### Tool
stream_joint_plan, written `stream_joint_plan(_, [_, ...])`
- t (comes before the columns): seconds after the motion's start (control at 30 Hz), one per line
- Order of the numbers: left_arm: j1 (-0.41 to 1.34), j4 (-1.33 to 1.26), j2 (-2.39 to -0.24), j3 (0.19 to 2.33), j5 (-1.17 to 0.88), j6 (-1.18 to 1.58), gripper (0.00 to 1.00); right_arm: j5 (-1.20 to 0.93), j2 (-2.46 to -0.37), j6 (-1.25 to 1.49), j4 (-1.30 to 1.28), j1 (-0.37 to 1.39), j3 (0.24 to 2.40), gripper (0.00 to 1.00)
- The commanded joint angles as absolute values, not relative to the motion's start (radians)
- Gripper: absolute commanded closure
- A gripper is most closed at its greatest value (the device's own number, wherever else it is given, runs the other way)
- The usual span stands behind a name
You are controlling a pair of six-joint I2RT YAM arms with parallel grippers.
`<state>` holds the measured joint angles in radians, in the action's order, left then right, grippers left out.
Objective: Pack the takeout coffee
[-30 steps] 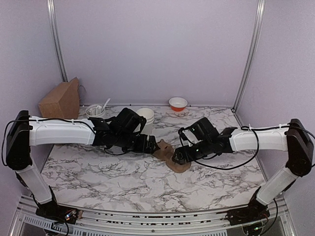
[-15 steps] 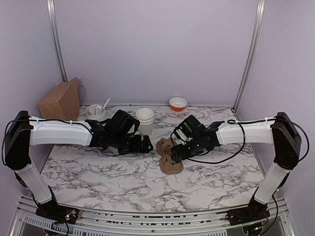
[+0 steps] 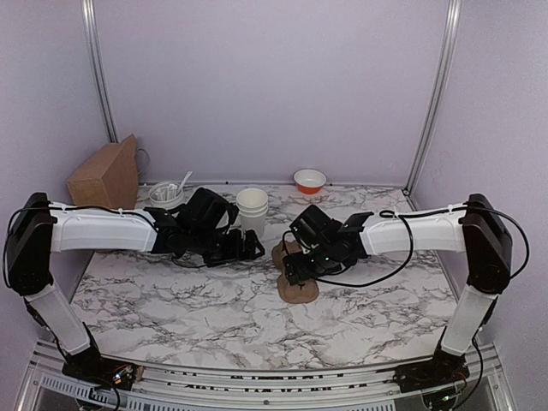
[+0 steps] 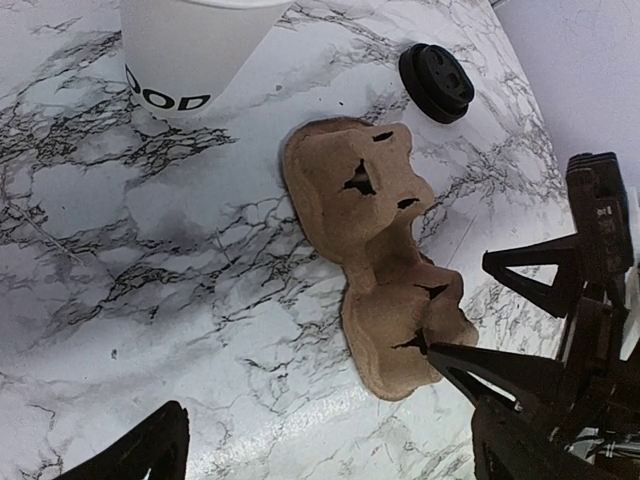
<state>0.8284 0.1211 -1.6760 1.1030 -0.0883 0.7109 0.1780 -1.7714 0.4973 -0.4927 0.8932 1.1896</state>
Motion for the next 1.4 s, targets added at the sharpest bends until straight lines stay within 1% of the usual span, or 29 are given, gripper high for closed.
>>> stream_joint_plan(0.0, [0.814, 0.084, -1.674, 1.092, -0.121, 0.711, 0.01, 0.209, -1.821, 0.554, -0.5, 0.904, 1.212, 0.07])
stream_joint_plan(0.23, [0.803, 0.039, -1.691, 1.088, -0.15, 0.737, 0.01, 0.209, -1.905, 0.565, -0.499, 0.94, 1.247, 0.07])
stream_joint_plan(0.4, [0.798, -0.001, -1.709, 1.074, -0.171, 0.775, 0.01, 0.206, -1.929, 0.584, -0.507, 0.948, 1.238, 0.11])
stream_joint_plan(0.67, [0.785, -0.058, -1.74, 1.043, -0.218, 0.841, 0.01, 0.179, -1.848, 0.557, -0.454, 0.944, 1.177, 0.2])
stream_joint_plan(0.77, [0.769, -0.115, -1.748, 1.011, -0.252, 0.893, 0.01, 0.127, -1.802, 0.541, -0.398, 0.933, 1.145, 0.21])
stream_joint_plan(0.83, [0.758, -0.185, -1.756, 0.985, -0.281, 0.939, 0.01, 0.076, -1.777, 0.535, -0.368, 0.92, 1.127, 0.25])
stream_joint_plan(0.97, [0.754, -0.222, -1.779, 0.976, -0.309, 0.997, 0.01, 0.0, -1.735, 0.523, -0.302, 0.899, 1.088, 0.25])
stream_joint_plan(1.07, [0.753, -0.241, -1.792, 0.976, -0.316, 1.027, 0.04, -0.065, -1.711, 0.524, -0.256, 0.882, 1.064, 0.25])
stream_joint_plan(1.13, [0.752, -0.26, -1.798, 0.973, -0.32, 1.051, 0.07, -0.109, -1.698, 0.532, -0.219, 0.869, 1.048, 0.26])
stream_joint_plan(1.37, [0.741, -0.343, -1.831, 0.945, -0.315, 1.172, 0.28, -0.241, -1.669, 0.584, -0.097, 0.847, 0.982, 0.25])
